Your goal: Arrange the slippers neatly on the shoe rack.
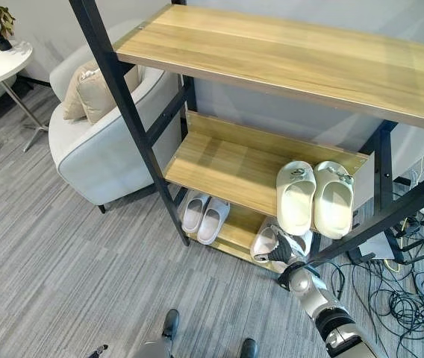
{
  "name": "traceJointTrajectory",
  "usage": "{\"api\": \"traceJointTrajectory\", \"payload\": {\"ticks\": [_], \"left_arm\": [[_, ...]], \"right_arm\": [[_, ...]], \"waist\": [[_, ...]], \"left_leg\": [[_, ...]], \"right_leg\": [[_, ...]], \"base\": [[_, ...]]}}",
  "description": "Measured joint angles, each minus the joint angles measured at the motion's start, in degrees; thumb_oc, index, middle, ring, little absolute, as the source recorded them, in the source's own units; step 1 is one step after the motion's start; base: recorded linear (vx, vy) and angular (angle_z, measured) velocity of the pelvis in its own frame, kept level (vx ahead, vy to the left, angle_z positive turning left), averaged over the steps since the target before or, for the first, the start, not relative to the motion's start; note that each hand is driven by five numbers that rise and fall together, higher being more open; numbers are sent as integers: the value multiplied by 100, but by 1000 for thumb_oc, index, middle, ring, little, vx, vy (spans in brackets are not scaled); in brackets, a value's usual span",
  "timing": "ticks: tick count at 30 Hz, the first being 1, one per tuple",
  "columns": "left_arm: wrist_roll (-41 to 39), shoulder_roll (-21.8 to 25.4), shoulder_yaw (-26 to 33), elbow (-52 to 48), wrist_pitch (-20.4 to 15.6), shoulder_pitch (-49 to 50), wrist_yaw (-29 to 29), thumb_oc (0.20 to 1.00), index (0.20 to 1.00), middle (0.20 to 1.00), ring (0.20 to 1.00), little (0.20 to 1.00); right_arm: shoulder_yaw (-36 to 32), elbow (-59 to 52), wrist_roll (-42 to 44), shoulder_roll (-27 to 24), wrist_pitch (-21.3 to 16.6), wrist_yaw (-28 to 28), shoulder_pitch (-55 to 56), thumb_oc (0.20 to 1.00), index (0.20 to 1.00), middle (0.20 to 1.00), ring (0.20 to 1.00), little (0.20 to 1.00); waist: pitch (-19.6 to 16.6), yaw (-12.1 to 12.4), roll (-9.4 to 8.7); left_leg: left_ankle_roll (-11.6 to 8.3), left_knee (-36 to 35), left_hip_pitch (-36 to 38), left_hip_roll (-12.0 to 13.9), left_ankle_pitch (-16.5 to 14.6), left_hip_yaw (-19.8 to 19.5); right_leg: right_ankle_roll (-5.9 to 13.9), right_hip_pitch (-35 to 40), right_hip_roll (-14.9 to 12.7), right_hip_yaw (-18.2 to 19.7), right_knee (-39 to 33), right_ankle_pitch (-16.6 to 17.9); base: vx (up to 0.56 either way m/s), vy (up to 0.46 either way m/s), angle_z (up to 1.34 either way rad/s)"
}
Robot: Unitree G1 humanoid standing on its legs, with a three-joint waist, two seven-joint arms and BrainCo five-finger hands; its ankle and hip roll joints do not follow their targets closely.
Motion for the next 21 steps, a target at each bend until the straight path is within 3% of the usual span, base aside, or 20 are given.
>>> {"api": "traceJointTrajectory", "payload": {"ticks": [21], "left_arm": [[-96, -21, -246, -204, -31, -44, -2, 1000, 1000, 1000, 1000, 1000]], "right_arm": [[-26, 526, 394, -34, 85, -230, -647, 1000, 1000, 1000, 1000, 1000]], "waist": [[214, 96, 97]], "left_leg": [[14, 1, -174, -29, 32, -118]], "right_leg": [[-2, -135, -23, -82, 0, 11]], "base": [[2, 1, 1]]}}
